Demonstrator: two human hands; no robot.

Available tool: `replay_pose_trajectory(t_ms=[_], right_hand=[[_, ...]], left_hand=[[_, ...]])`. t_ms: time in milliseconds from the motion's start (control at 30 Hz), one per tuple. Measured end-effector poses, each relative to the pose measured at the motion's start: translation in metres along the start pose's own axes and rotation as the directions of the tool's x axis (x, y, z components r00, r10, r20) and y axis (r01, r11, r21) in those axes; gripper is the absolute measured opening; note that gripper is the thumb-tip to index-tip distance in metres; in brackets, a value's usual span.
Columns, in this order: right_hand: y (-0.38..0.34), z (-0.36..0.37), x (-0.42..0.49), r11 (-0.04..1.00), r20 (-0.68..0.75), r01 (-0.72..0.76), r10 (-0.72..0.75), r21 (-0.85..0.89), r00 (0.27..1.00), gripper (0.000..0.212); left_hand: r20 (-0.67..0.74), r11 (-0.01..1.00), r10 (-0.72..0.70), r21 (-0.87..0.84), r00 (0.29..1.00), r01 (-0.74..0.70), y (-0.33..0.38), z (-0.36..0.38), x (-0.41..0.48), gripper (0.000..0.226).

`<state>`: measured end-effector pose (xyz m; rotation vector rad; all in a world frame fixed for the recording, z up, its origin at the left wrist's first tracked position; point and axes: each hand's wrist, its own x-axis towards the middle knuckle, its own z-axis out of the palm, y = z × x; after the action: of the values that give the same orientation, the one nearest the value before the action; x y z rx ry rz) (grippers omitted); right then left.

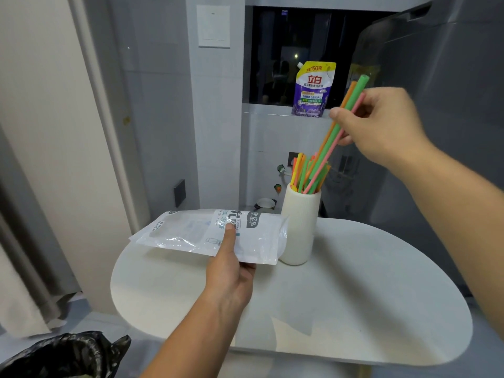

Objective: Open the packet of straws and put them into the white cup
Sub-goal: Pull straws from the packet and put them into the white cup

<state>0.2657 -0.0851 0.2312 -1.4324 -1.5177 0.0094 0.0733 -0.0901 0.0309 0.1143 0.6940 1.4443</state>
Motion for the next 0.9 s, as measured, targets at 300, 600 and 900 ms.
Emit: replay_pose_trajectory(t_ms=[300,600,900], right_hand=[[0.015,0.022,0.003,0.994,0.070,-0.101,0.103,-0.041,0.992,0.026],[0.037,0.040,-0.004,0.986,0.138,-0.111,0.127,-0.123,0.982,0.025],[0.046,0.053,-0.009,0.997,0.138,-0.052,0.058,-0.048,0.989,0.091]], left_hand=[[0.002,1.000,-0.016,0.005,1.000,0.016,0.001,0.001,-0.004,0.038],[0.007,1.000,-0.014,0.015,1.000,0.013,-0.001,-0.001,-0.003,0.039],[0.006,1.000,-0.015,0.011,1.000,0.015,-0.002,-0.001,-0.002,0.040]])
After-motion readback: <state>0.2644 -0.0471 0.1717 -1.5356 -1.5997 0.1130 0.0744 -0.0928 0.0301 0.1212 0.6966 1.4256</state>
